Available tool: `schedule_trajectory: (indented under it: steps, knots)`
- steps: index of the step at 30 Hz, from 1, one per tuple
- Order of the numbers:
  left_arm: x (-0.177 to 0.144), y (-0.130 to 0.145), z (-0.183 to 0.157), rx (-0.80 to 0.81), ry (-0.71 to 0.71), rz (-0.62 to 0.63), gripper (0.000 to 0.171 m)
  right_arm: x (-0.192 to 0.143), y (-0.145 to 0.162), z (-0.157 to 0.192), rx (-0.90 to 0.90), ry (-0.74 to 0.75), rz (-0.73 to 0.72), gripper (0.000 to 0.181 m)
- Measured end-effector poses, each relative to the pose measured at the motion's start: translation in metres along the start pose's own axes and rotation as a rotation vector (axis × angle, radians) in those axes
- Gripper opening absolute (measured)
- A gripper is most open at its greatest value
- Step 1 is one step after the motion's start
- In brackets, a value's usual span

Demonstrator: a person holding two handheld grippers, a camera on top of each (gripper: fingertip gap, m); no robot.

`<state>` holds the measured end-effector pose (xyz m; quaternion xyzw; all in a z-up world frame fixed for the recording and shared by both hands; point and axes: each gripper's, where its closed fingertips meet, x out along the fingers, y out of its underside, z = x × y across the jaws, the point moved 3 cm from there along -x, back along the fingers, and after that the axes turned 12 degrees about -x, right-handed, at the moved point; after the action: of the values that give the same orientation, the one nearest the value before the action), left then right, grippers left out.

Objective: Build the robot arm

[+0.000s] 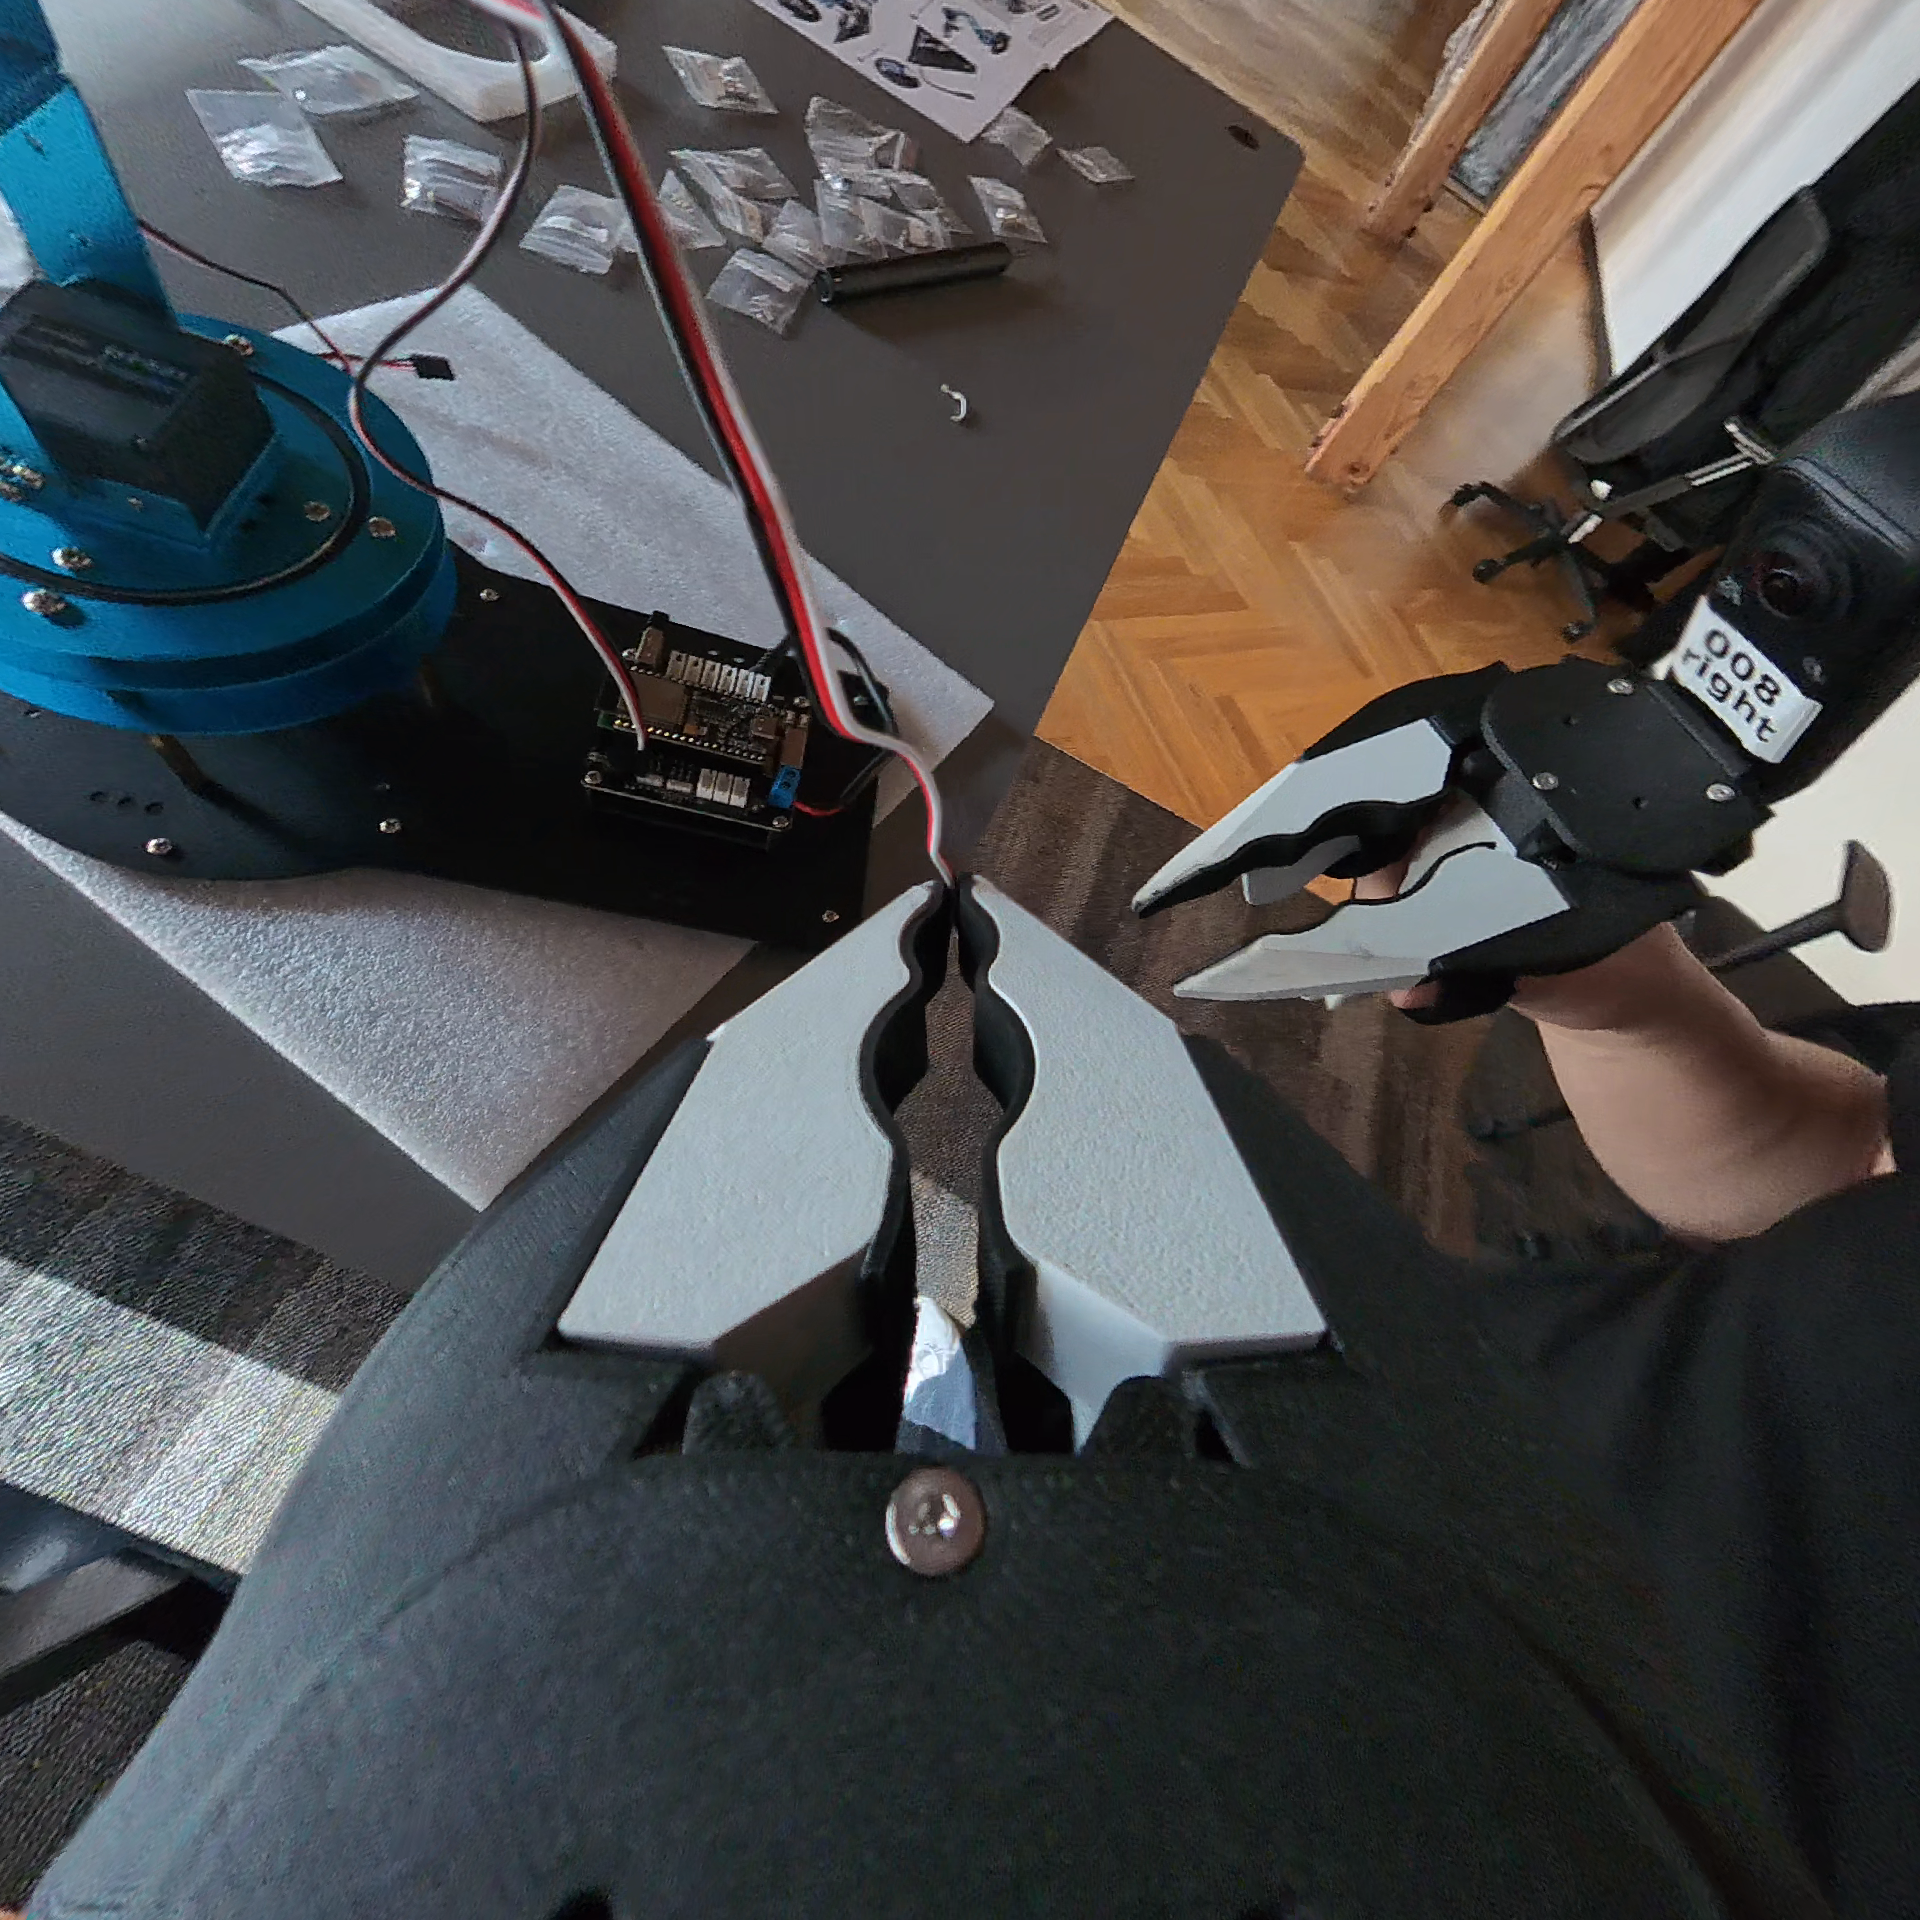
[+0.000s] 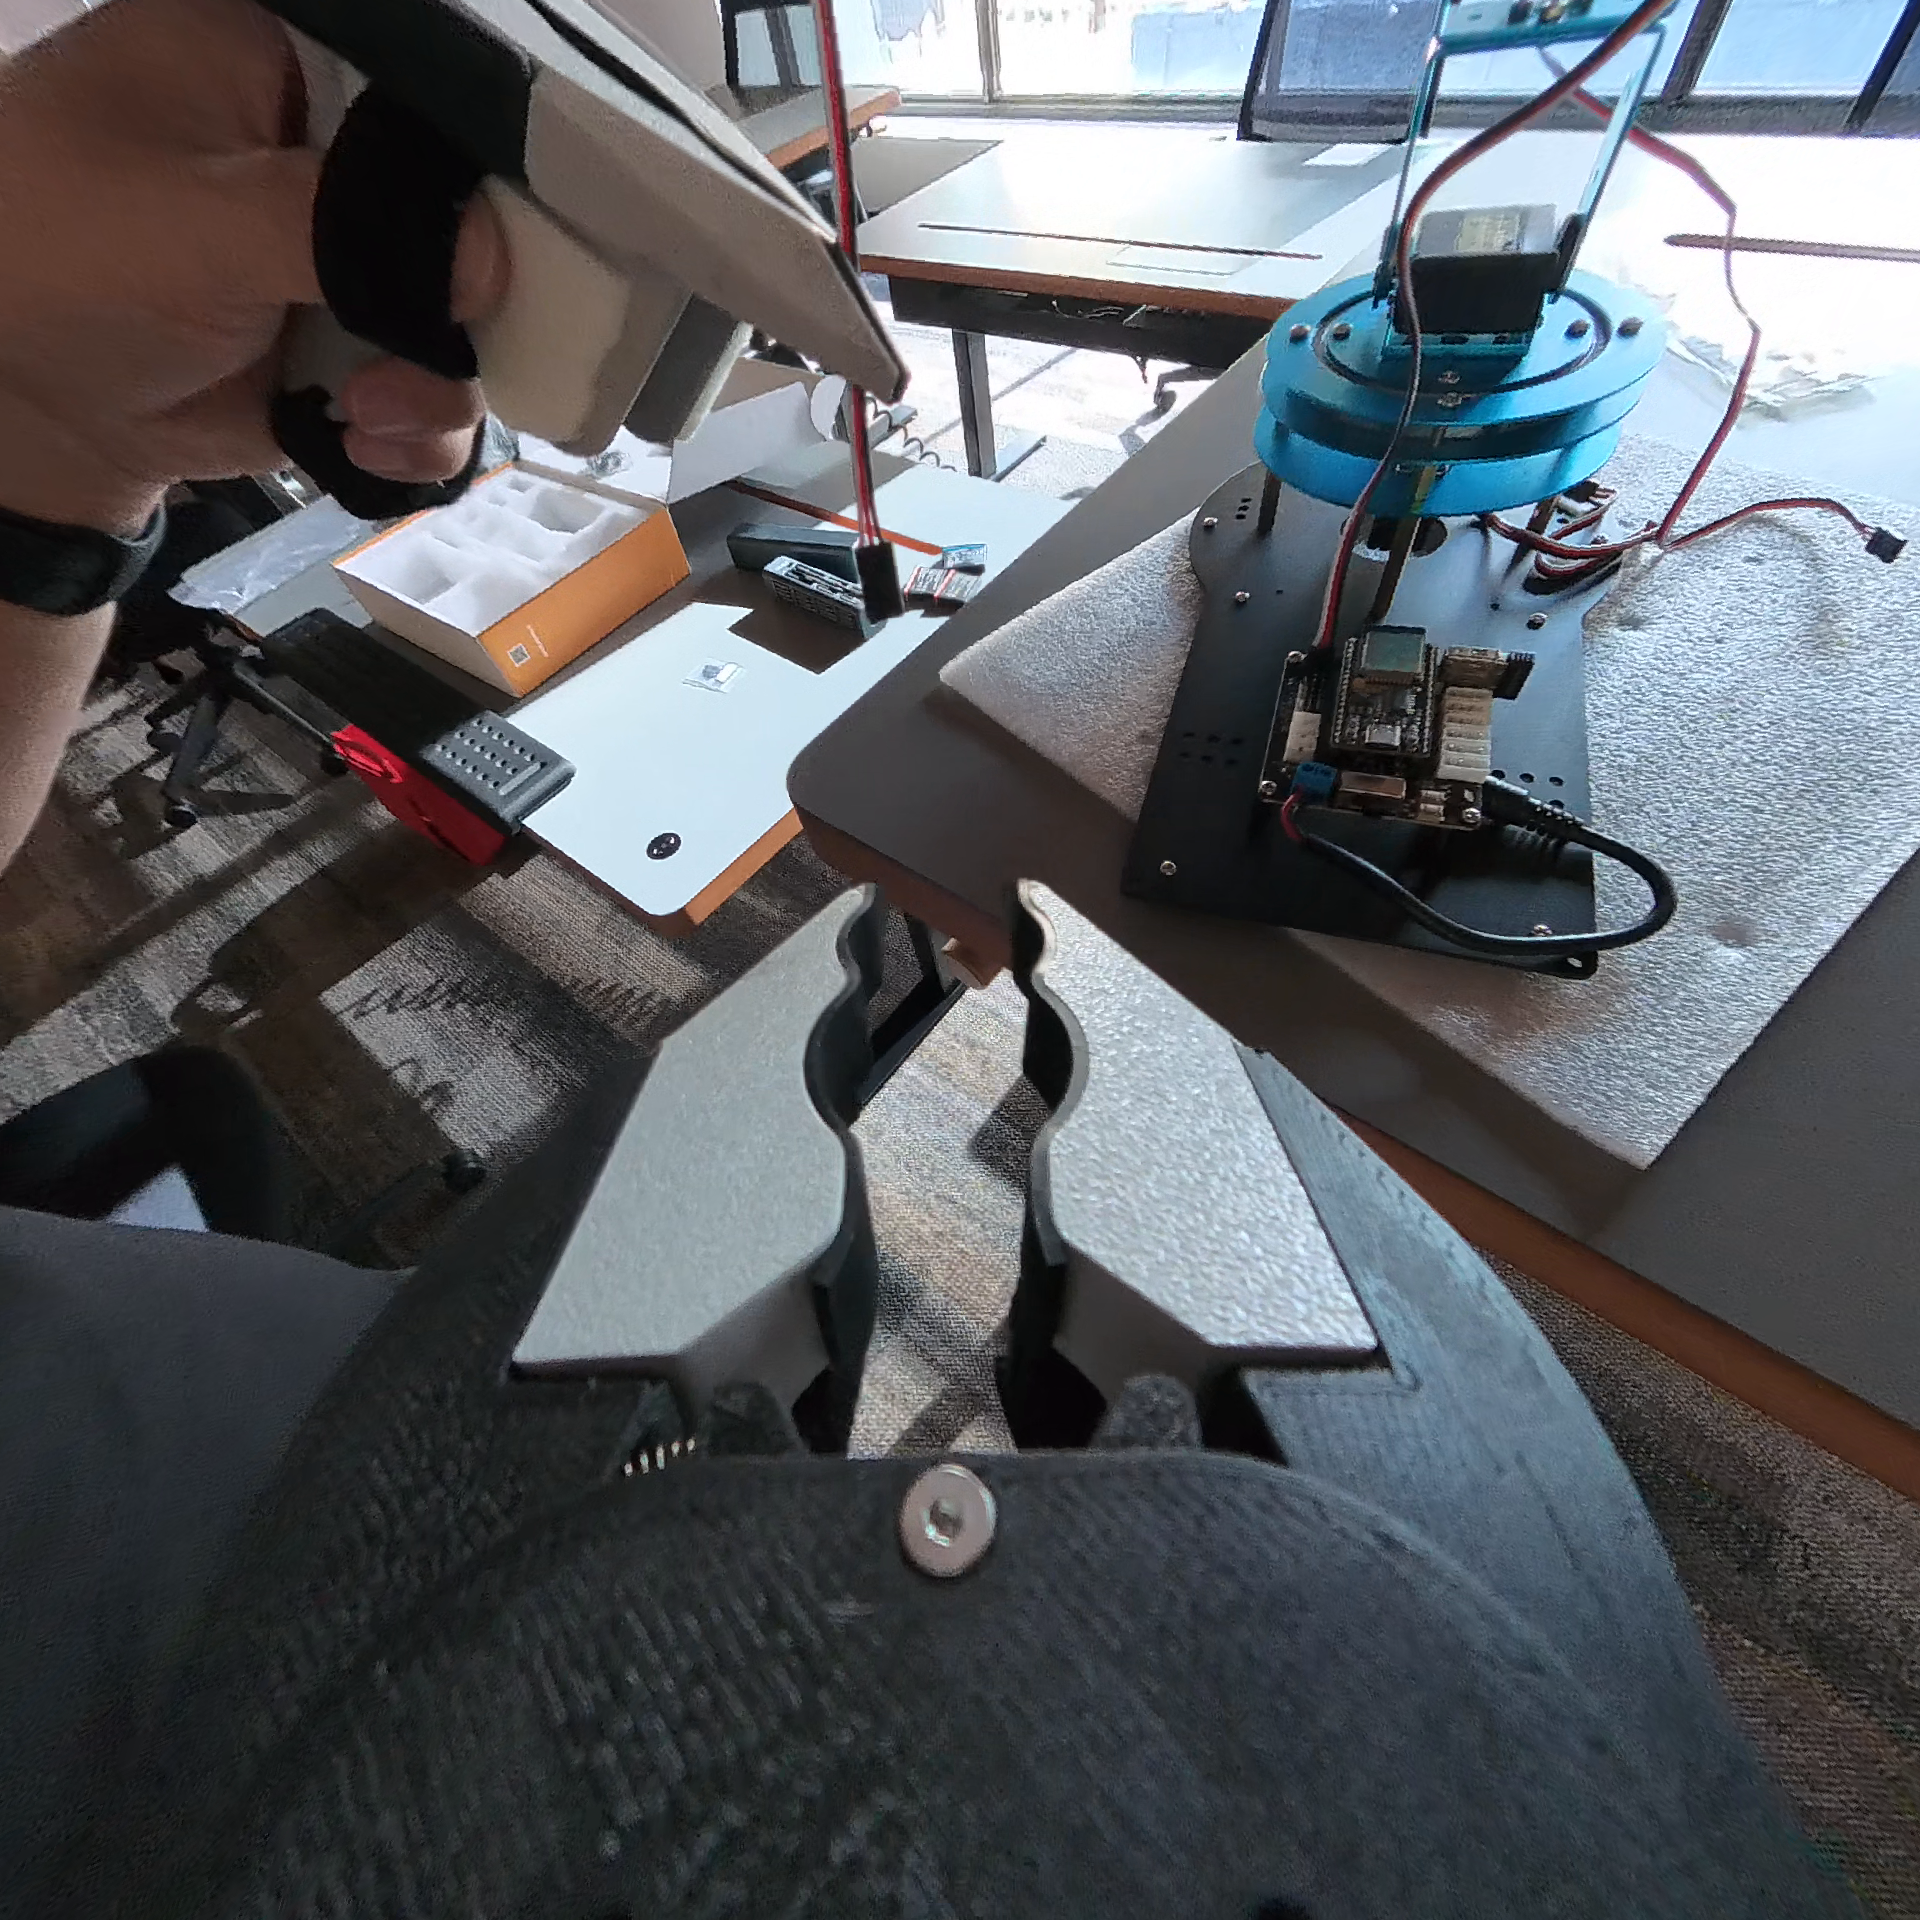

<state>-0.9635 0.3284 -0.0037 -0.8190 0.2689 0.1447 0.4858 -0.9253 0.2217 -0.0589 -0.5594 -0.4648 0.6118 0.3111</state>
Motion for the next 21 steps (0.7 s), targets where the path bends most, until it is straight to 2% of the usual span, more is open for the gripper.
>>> schedule_trajectory:
  steps: [10, 21]
  knots:
    - [0.002, -0.003, 0.025, 0.102, -0.136, -0.069, 0.000, 0.017, 0.024, 0.001, 0.004, -0.028, -0.032, 0.021]
    - [0.015, -0.007, 0.056, 0.158, -0.008, -0.013, 0.000, 0.047, 0.029, -0.018, -0.004, 0.152, 0.006, 0.027]
